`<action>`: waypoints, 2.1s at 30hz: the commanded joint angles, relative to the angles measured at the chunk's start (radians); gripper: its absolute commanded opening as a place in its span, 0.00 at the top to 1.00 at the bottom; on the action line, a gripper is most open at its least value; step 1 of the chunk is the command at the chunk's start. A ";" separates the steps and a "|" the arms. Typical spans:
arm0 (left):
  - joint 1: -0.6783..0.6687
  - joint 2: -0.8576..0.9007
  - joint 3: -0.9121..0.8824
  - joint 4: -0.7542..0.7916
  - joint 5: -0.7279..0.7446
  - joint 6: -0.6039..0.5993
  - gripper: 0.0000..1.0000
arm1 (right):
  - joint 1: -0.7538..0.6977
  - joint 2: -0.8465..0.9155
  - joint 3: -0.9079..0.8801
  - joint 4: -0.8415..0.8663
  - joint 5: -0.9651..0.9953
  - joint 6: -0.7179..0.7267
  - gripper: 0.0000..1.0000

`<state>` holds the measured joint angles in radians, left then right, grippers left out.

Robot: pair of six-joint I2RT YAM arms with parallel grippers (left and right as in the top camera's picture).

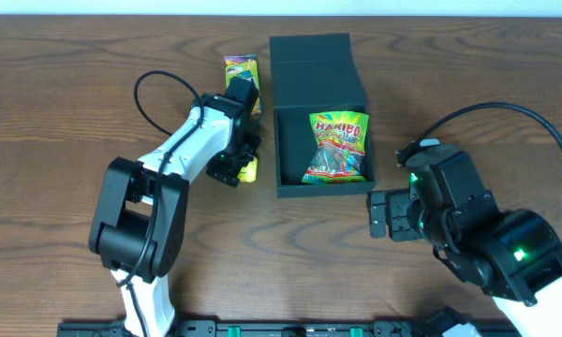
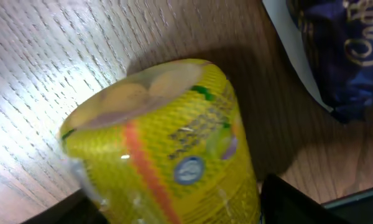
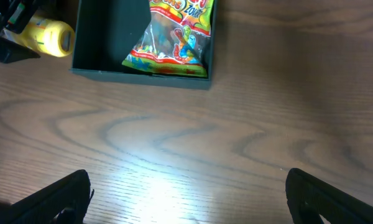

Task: Pack container
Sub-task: 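Move the left gripper to the yellow candy tube and grasp it, then lower the yellow candy tube into the box beside the Haribo bag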

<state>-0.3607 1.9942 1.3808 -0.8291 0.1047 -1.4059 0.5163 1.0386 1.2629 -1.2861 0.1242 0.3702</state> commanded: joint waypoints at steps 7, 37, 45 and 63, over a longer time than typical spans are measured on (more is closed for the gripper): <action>0.000 0.014 0.003 -0.012 -0.125 0.077 0.51 | -0.006 -0.004 0.006 -0.001 0.006 -0.012 0.01; -0.043 -0.194 0.005 -0.022 -0.273 0.628 0.94 | -0.006 -0.004 0.006 -0.001 0.006 -0.012 0.01; -0.205 -0.256 0.005 0.176 -0.234 0.936 0.94 | -0.006 -0.004 0.006 -0.001 0.006 -0.012 0.01; -0.346 -0.173 0.004 0.238 -0.130 0.983 0.94 | -0.006 -0.004 0.006 -0.001 0.006 -0.012 0.01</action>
<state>-0.7036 1.7939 1.3804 -0.5835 -0.0475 -0.4397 0.5163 1.0386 1.2629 -1.2861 0.1242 0.3702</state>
